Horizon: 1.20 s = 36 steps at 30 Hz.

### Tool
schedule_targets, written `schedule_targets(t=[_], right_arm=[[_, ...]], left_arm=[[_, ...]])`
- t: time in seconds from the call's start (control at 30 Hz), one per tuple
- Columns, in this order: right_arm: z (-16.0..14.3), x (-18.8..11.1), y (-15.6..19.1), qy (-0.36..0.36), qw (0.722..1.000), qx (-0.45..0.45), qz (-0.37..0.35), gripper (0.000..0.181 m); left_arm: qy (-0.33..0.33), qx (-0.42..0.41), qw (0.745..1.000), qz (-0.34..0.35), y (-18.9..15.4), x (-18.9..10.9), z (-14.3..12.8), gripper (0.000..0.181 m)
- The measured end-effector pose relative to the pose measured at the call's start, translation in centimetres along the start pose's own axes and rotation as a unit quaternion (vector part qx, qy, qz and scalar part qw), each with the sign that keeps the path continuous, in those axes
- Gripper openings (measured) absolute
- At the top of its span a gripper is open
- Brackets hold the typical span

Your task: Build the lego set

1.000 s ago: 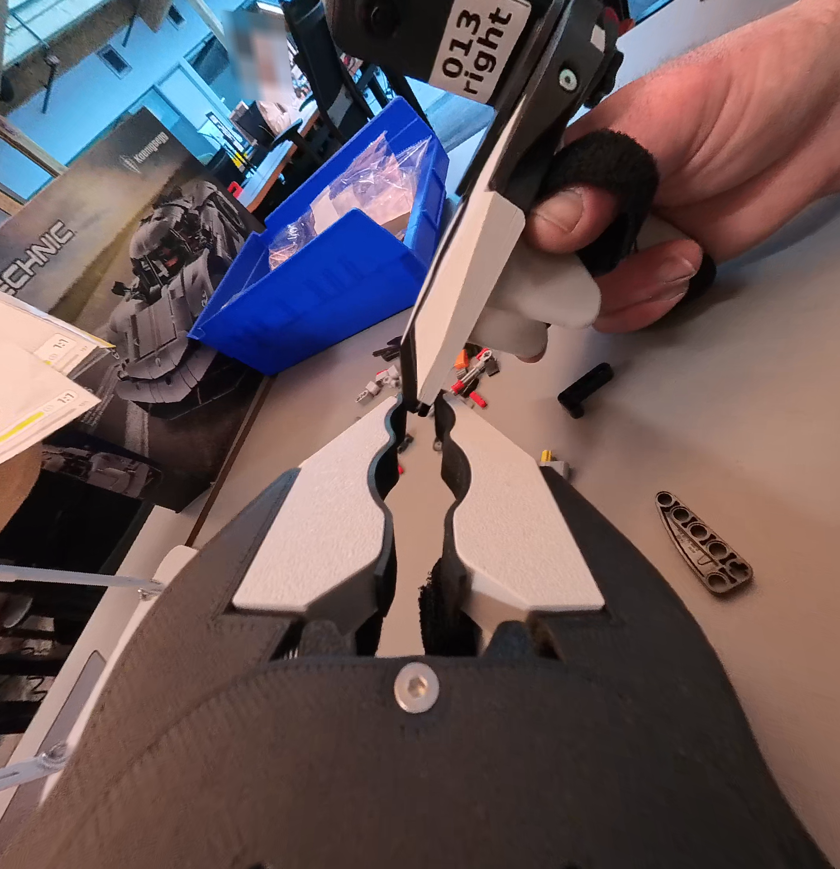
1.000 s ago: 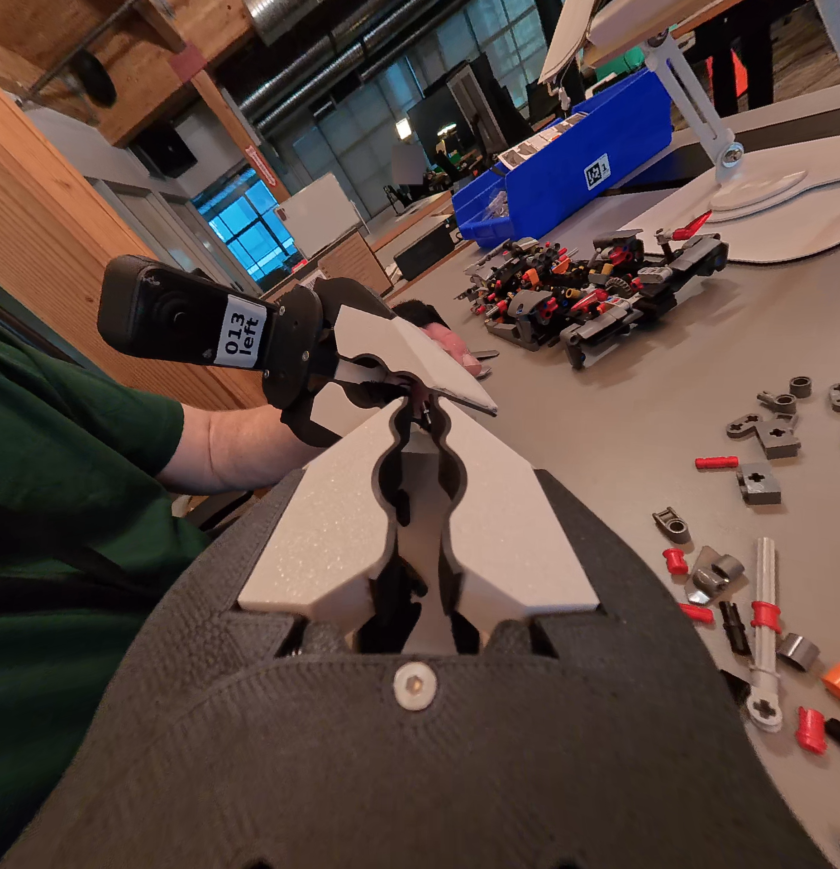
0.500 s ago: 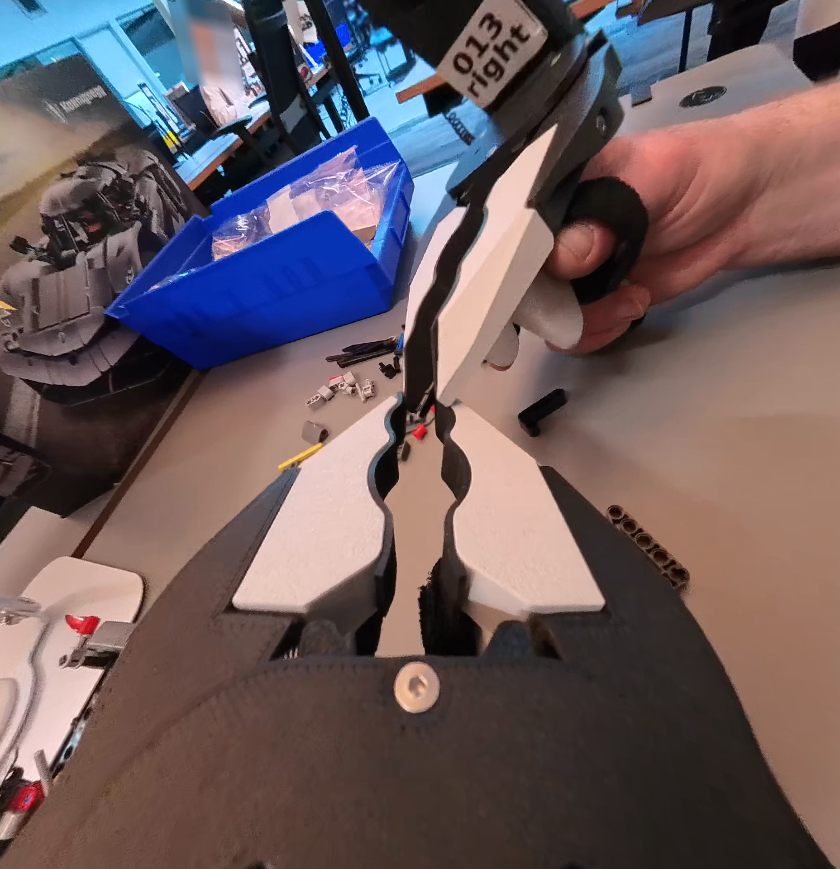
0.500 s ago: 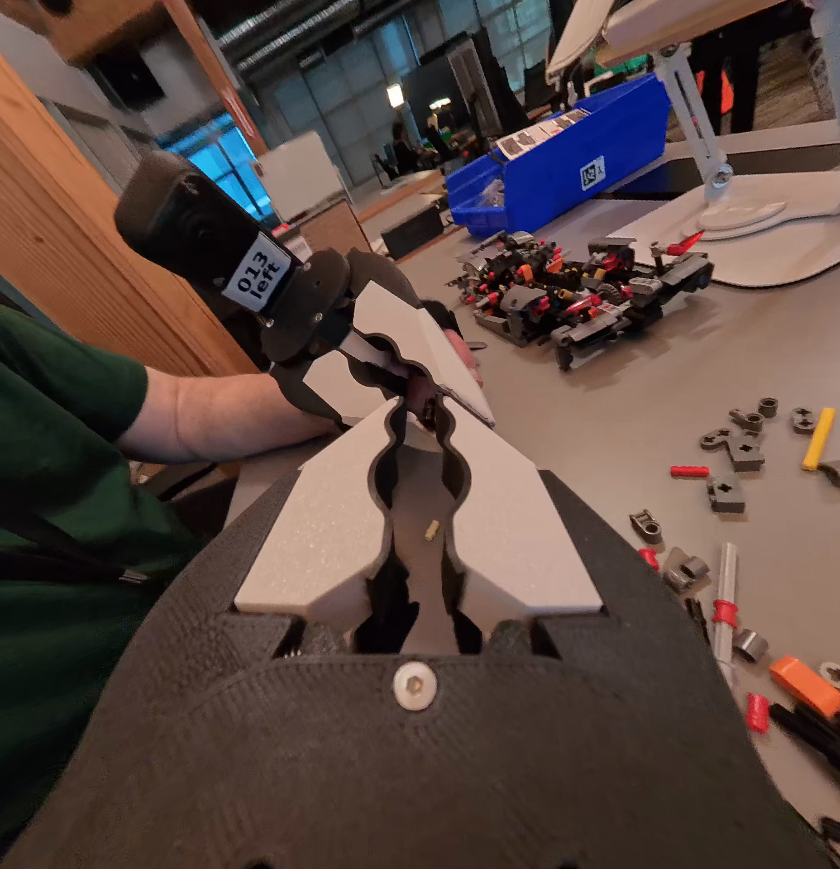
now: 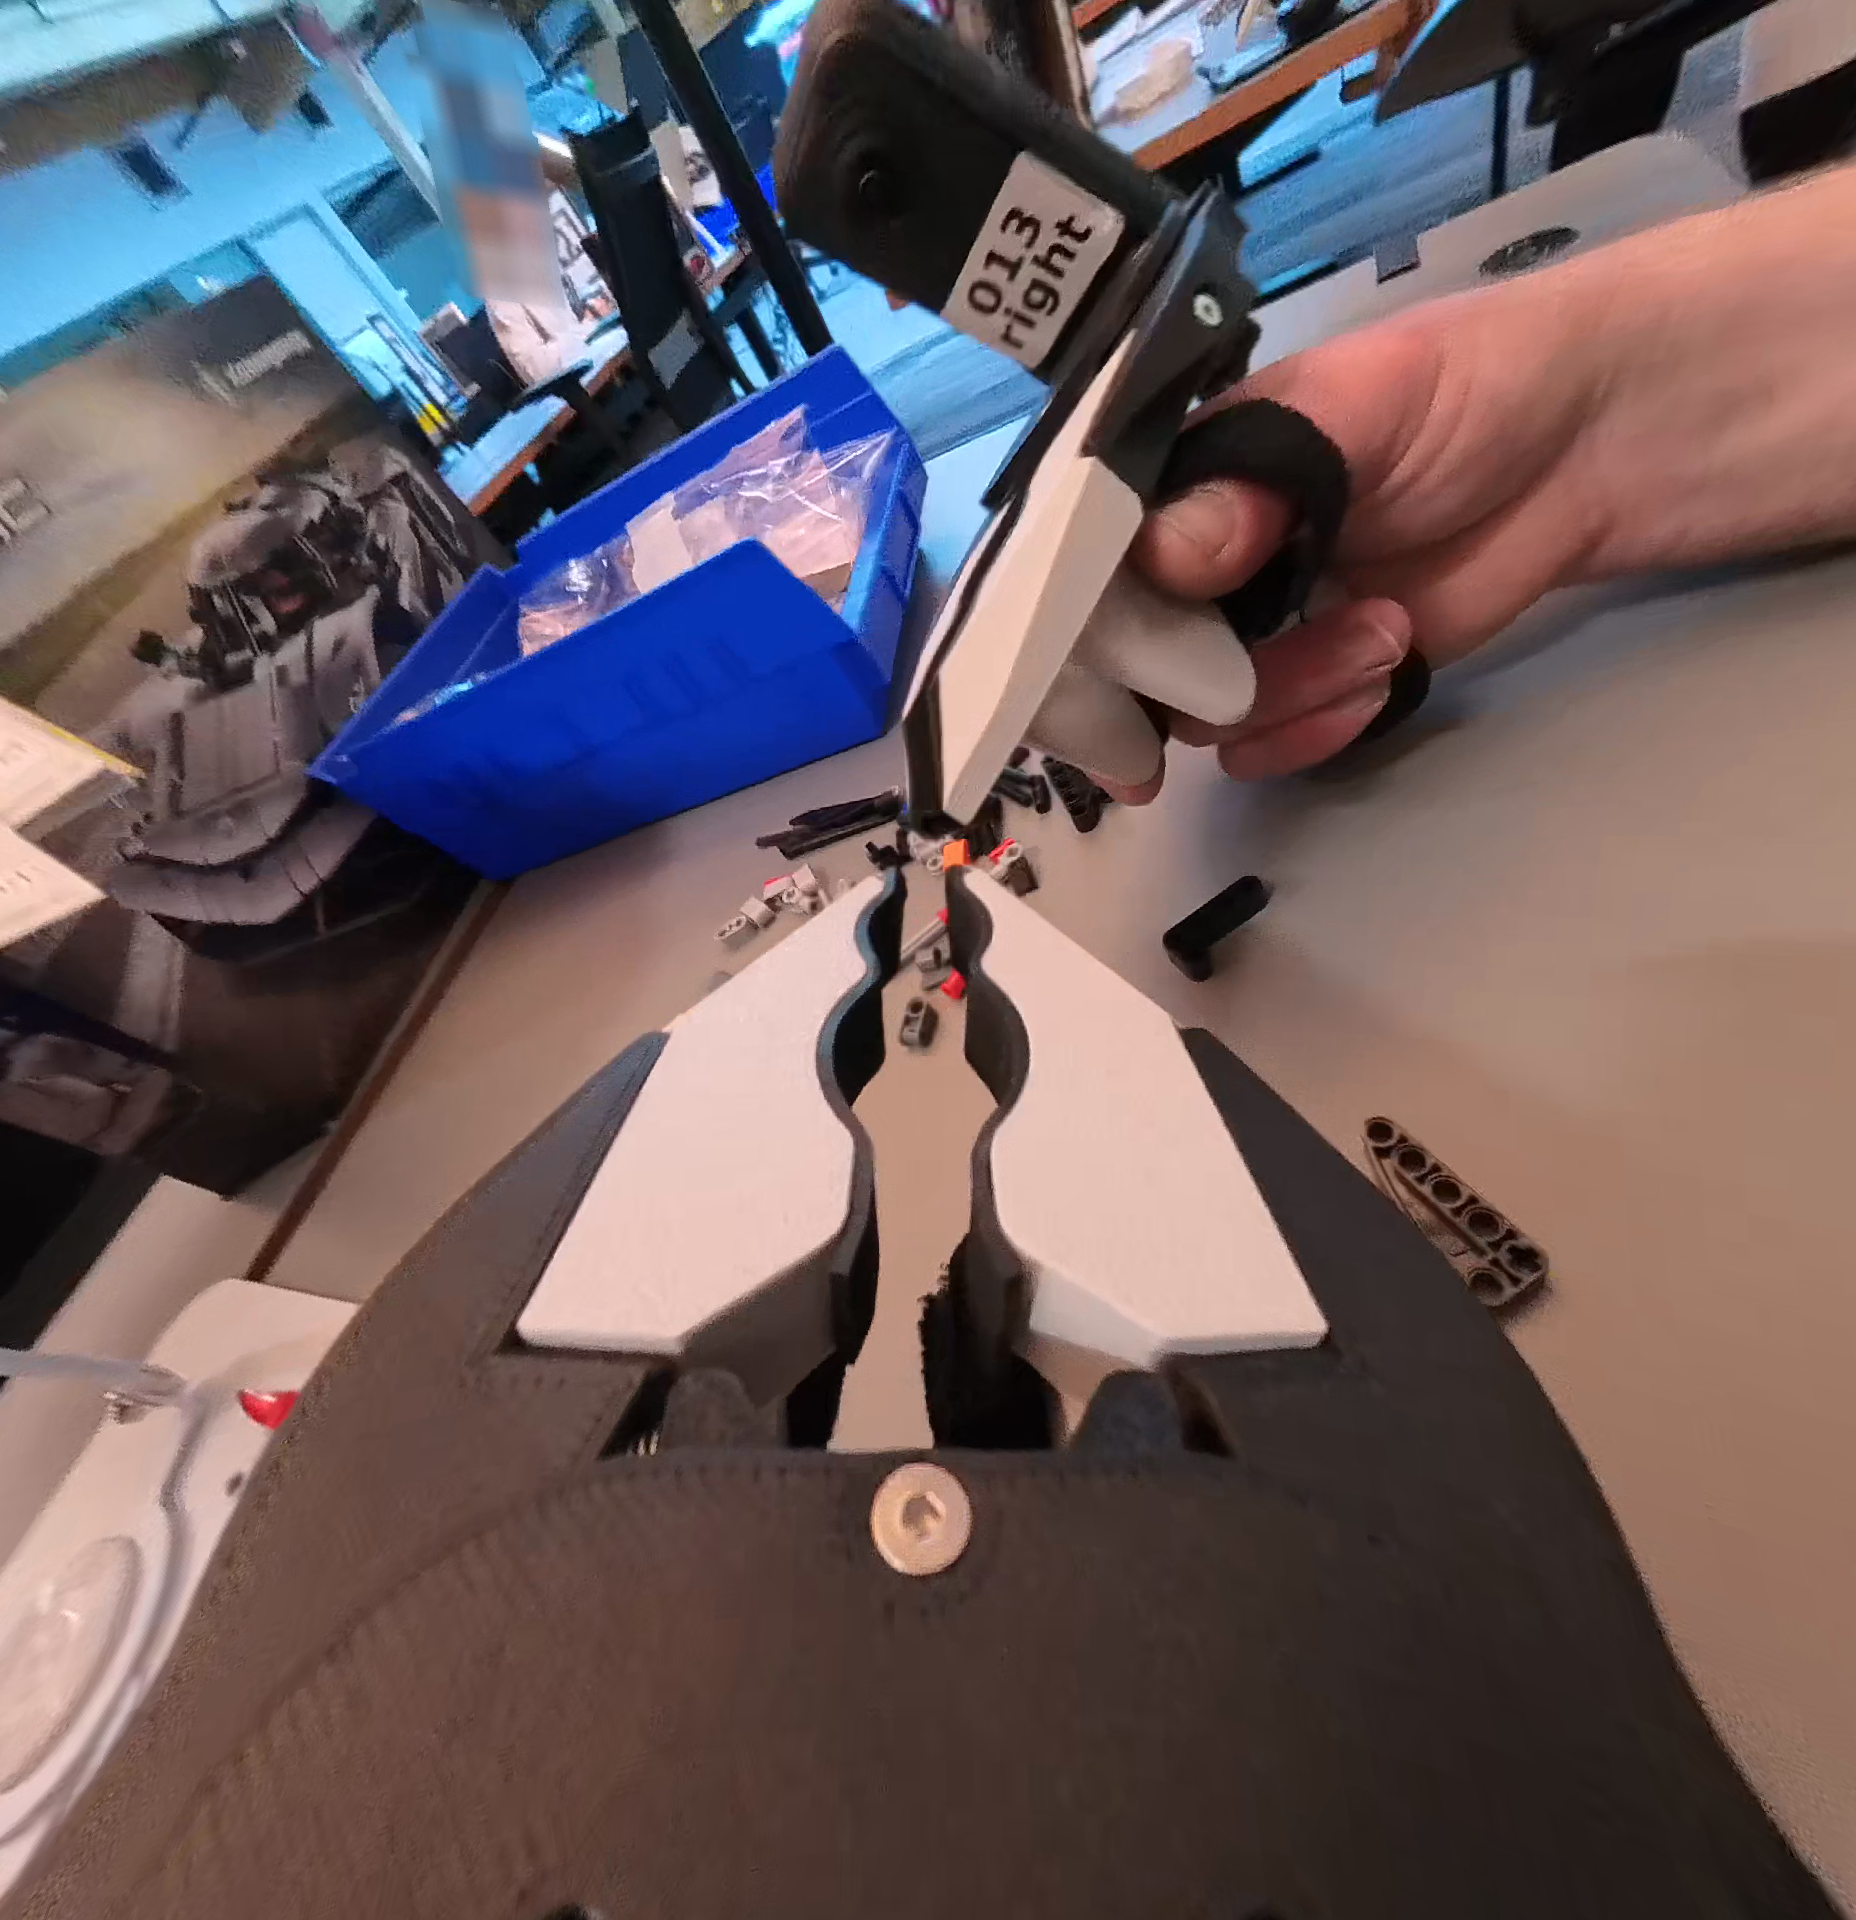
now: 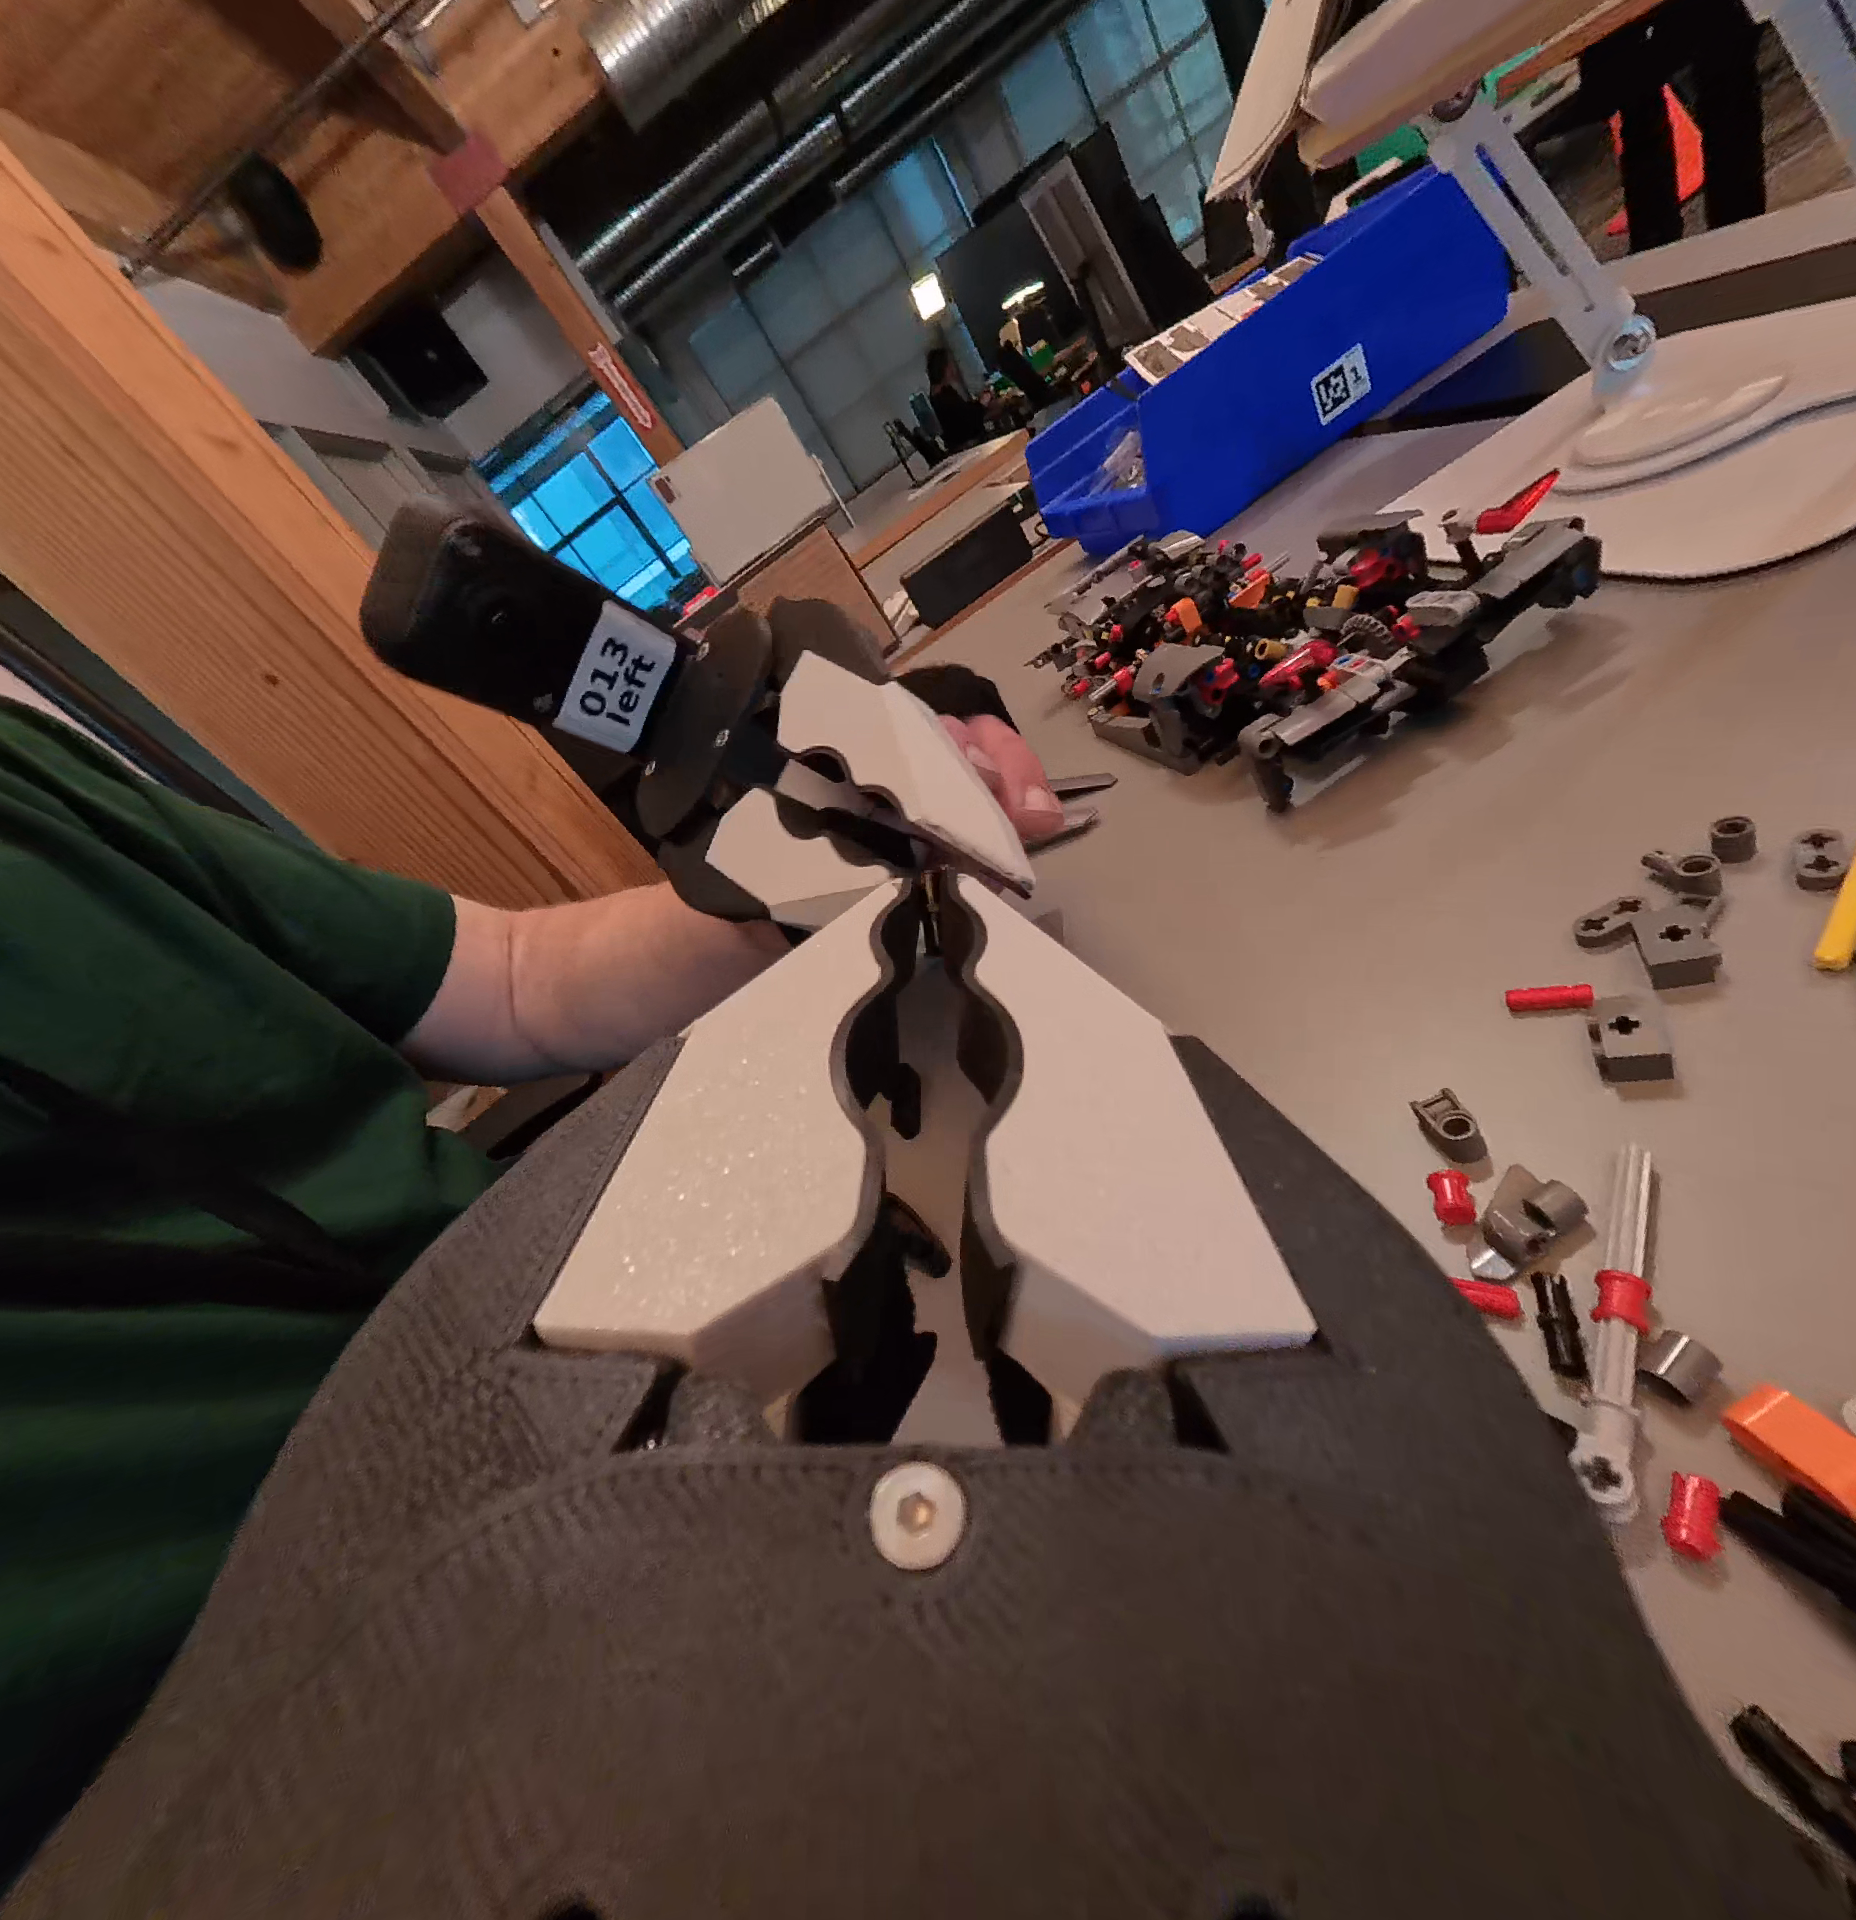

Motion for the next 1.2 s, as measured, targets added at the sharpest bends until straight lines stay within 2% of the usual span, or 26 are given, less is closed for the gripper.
schedule_targets(t=[0.2,0.37,0.6,0.8,1.2], right_arm=[[-0.6,0.4,0.0,0.009,1.000,0.021,0.011,0.002],[-0.4,0.2,-0.3,-0.006,0.999,0.040,0.011,0.002],[-0.2,0.2,-0.7,-0.022,0.999,0.047,-0.002,0.003],[-0.1,0.3,-1.5,-0.023,0.998,0.023,-0.049,0.003],[0.4,-0.1,-1.0,-0.045,0.998,0.040,-0.028,0.002]], left_arm=[[-0.006,0.094,0.995,0.037,-0.4,-0.1,0.4,0.017],[0.001,0.150,0.987,0.066,-0.3,-0.2,0.5,0.009],[0.026,0.177,0.979,0.098,0.0,0.0,0.3,0.006],[0.057,0.180,0.975,0.119,0.4,0.4,-0.3,0.006],[0.012,0.178,0.977,0.118,0.4,0.1,0.7,0.007]])
Point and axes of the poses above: each gripper's, where its closed fingertips meet, x out along the fingers, z out of its top, y = z × x across the jaws, the point moved 2 cm from there along -x, back along the fingers, and after that the axes turned 15 degrees about z, right-handed, at the moved point
